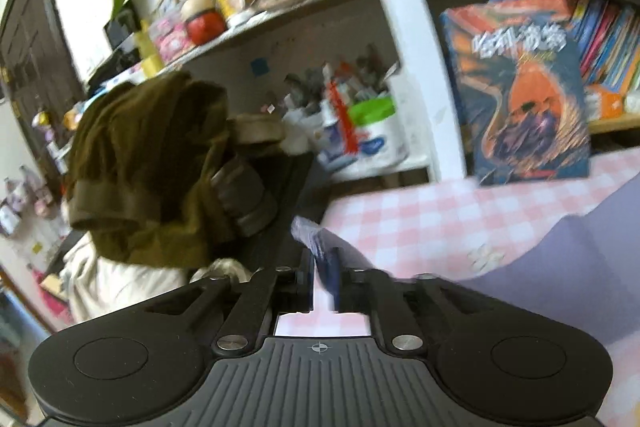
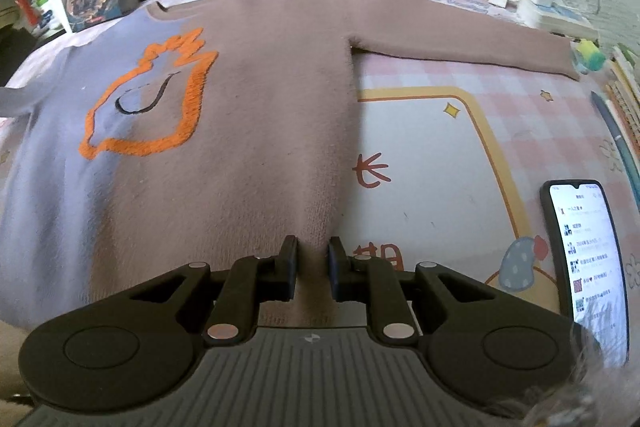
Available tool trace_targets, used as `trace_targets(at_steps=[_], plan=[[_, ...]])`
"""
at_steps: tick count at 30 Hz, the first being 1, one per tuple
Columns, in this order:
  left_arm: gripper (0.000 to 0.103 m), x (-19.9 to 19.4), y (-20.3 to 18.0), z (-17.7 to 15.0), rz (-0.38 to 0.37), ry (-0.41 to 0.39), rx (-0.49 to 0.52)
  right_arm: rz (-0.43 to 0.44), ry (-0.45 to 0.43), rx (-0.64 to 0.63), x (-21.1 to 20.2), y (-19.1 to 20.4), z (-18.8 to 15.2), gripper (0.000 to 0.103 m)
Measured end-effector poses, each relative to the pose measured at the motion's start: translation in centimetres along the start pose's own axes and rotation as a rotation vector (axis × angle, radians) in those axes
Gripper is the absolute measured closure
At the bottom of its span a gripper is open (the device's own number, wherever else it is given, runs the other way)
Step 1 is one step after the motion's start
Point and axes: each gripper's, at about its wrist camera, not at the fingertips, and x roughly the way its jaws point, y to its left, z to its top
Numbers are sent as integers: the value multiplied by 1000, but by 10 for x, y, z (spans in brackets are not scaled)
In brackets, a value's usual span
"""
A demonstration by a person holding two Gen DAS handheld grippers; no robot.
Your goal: Fold clothes
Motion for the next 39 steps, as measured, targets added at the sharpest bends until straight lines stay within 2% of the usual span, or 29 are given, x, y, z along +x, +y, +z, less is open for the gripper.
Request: trace_targets(at_steps=[2,3,4,7,11,13,16,20,23,26,29,32,36,39], plan=[[80,-8,-1,-3,55,22,4,-11,-1,-1,0,2,0,88],[69,-17,-2,-6,61,12,-3,-17,-3,-1,0,3,0,88],[58,-30,-4,-9,29,-8,-10,-22,-5,1,0,4,-1,88],[51,-71,-27,-29,-192,-50,0,-33,-13,9,0,6,-2,88],[51,-96,-61,-59,-494,39,-42,-44,-23,10,0,8,-2,88],[51,-100,-74,-70,-570,98,-76,-45,-24,1,0,9,-3,88],[50,-98,-86,-82,-633,194,-145,-55,-31,-8,0,11,-4,88],[51,-92,-93,-91,-682,266,-222,-63,-43,-19,-1,13,-7,87],[51,-92,-101,-90,-697,270,-199,-66,-52,-18,-2,14,-10,87],[58,-86,-112,-89,-682,284,-159,-70,-61,-16,-1,15,-11,87],[98,-86,-117,-88,-685,279,-139,-75,-69,-17,-1,16,-12,88],[99,-85,-116,-88,-690,269,-141,-86,-76,-9,0,20,-12,89],[100,-74,-97,-87,-627,267,-182,-72,-81,3,2,27,-10,89],[100,-69,-86,-87,-577,257,-162,-38,-84,-35,6,44,-9,89]])
